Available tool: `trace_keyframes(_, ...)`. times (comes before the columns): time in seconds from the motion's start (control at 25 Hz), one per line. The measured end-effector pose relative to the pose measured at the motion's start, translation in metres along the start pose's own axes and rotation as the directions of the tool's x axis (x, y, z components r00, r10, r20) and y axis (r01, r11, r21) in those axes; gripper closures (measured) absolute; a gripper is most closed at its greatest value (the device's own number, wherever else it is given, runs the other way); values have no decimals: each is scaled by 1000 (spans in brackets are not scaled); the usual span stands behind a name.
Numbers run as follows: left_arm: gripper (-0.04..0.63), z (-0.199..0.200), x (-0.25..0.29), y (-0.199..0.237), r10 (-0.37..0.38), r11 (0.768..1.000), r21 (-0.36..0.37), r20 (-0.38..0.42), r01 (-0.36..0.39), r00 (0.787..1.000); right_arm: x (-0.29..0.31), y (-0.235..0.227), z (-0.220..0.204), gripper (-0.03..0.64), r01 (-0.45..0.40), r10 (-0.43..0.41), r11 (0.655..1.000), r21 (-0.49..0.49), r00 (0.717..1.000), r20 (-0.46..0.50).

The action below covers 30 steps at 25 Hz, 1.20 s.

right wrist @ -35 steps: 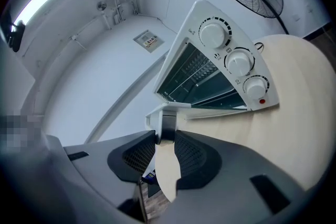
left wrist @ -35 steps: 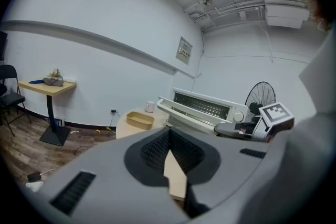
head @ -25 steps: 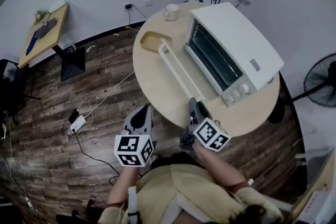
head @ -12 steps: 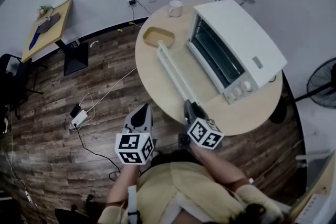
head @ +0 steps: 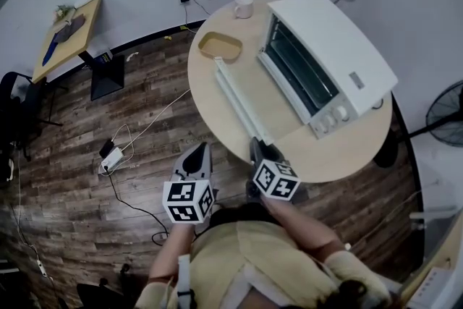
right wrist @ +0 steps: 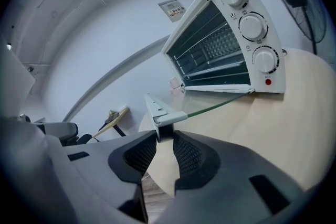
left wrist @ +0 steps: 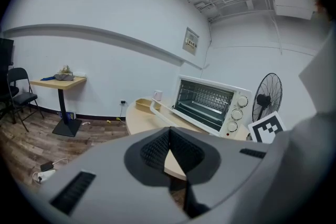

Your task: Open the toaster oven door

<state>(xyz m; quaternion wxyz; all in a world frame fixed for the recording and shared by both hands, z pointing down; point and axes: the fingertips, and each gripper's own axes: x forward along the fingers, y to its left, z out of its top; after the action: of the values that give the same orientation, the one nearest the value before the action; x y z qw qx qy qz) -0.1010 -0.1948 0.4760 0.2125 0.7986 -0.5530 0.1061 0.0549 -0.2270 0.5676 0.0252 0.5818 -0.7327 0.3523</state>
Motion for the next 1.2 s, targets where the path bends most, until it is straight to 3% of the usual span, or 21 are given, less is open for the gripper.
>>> trace_keyframes(0.52,594,-14,3,-4,-5,1000,-1,-30,5,1000,6,-16,-36,527,61,-75,990,-125,991,-112)
trace_keyframes(1.2,594,-24,4,-4,-5,1000,-3,-53,5,999,9,-22,-49,551,85,-104,990,-111,978,-179)
